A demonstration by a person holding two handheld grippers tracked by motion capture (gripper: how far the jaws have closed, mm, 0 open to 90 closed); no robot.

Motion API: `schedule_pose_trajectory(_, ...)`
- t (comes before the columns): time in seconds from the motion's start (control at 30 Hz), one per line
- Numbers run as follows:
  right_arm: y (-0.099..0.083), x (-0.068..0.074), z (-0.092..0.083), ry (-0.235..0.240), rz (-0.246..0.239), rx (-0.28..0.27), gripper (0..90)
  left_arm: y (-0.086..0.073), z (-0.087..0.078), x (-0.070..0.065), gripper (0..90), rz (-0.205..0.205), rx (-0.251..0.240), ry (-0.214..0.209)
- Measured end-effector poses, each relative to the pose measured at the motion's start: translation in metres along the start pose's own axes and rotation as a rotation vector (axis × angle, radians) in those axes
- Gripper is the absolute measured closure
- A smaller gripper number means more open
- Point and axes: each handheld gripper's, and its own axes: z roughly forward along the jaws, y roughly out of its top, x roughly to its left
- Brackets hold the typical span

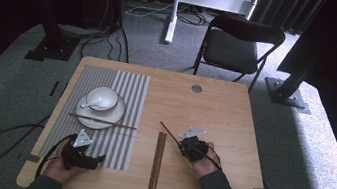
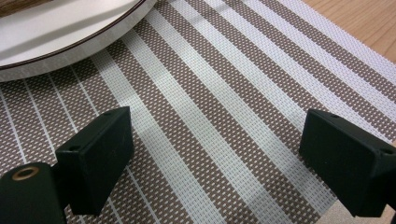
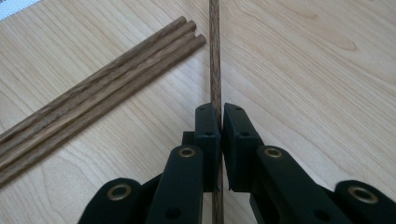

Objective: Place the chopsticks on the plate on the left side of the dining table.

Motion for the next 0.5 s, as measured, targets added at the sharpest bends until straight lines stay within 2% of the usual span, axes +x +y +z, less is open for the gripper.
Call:
schedule_pose_trajectory(0.13, 0.003, 0.001, 0.0, 0.007, -0.022, -0.01, 85.0, 0.0, 0.0, 0.0, 10.3, 0.0, 0.0, 0.0)
schedule_pose_trajectory(0.23, 0.009, 0.004, -0.001, 0.02, -0.061, -0.02, 85.0, 0.0, 0.0, 0.0, 10.3, 0.0, 0.0, 0.0)
schedule_pose_trajectory(0.5, 0.018, 0.007, -0.001, 0.03, -0.101, -0.033, 85.0, 0.0, 0.0, 0.0, 10.3, 0.0, 0.0, 0.0)
